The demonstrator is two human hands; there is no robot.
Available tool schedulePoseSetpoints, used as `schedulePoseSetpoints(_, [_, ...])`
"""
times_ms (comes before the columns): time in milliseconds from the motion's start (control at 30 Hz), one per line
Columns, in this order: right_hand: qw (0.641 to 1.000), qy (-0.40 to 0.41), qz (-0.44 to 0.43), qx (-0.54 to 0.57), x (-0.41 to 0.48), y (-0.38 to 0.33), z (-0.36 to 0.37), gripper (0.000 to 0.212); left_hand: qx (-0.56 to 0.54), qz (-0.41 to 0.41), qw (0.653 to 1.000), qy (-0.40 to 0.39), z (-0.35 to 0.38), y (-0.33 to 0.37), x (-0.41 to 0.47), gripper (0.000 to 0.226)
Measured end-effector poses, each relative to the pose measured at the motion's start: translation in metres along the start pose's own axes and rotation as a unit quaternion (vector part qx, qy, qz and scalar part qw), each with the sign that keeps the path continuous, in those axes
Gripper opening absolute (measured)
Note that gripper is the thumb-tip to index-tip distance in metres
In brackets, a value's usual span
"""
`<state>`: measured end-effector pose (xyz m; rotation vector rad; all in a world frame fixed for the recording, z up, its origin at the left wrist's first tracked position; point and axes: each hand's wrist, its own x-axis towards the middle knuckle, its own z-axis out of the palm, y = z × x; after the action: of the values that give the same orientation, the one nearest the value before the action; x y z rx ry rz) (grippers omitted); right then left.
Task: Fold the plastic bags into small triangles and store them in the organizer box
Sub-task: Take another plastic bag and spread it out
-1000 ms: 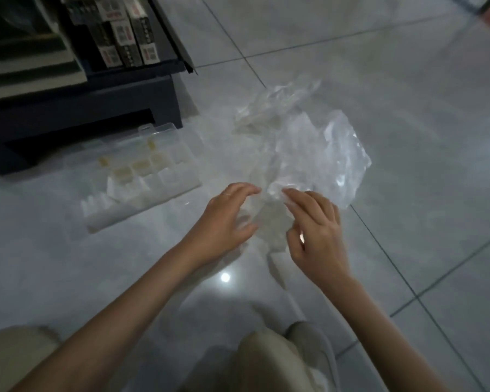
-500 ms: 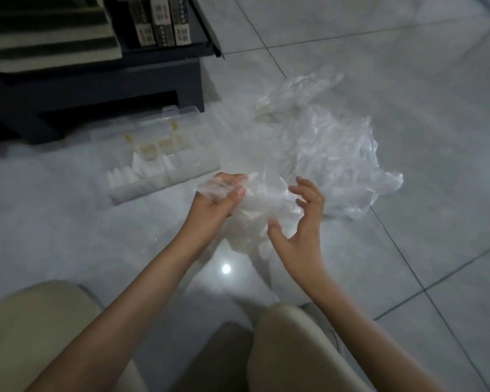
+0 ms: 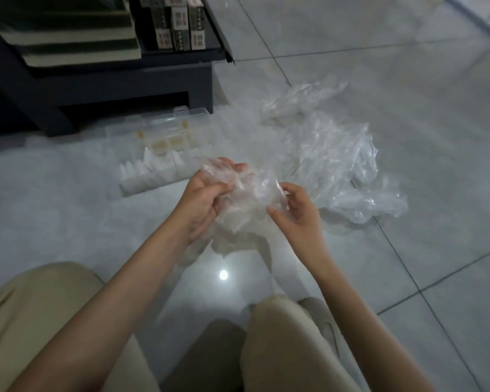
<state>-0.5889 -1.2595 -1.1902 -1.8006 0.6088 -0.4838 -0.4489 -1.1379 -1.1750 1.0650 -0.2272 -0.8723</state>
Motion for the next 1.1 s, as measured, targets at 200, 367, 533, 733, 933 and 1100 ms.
schedulePoseSetpoints(200, [0.994,0.092,0.044,0.044,-0.005,0.003,-0.004,0.019,0.076,0.040,0.992,0.092,-0.013,0.014,0.007,0.039])
schedulePoseSetpoints(367, [0.977,0.165,0.100,0.095,-0.006,0.001,-0.008,0.014,0.134,0.013,0.979,0.155,-0.027,0.011,0.012,0.038])
schedulePoseSetpoints(533, [0.932,0.216,0.173,0.234,-0.010,-0.003,-0.007,0.019,0.126,0.004,0.977,0.171,-0.038,0.008,0.014,0.018])
schedulePoseSetpoints(733, [0.927,0.227,0.178,0.239,-0.015,-0.014,-0.005,0.015,0.266,0.093,0.941,0.187,-0.030,0.007,0.009,0.030])
schedulePoseSetpoints(933, [0.908,0.122,0.194,0.351,-0.018,-0.031,-0.001,0.015,0.493,0.129,0.852,-0.120,0.000,0.003,-0.011,0.047])
schedulePoseSetpoints(1100, [0.972,0.088,0.114,0.188,-0.015,-0.034,-0.010,0.012,0.472,0.146,0.867,-0.068,0.001,-0.016,-0.009,0.020])
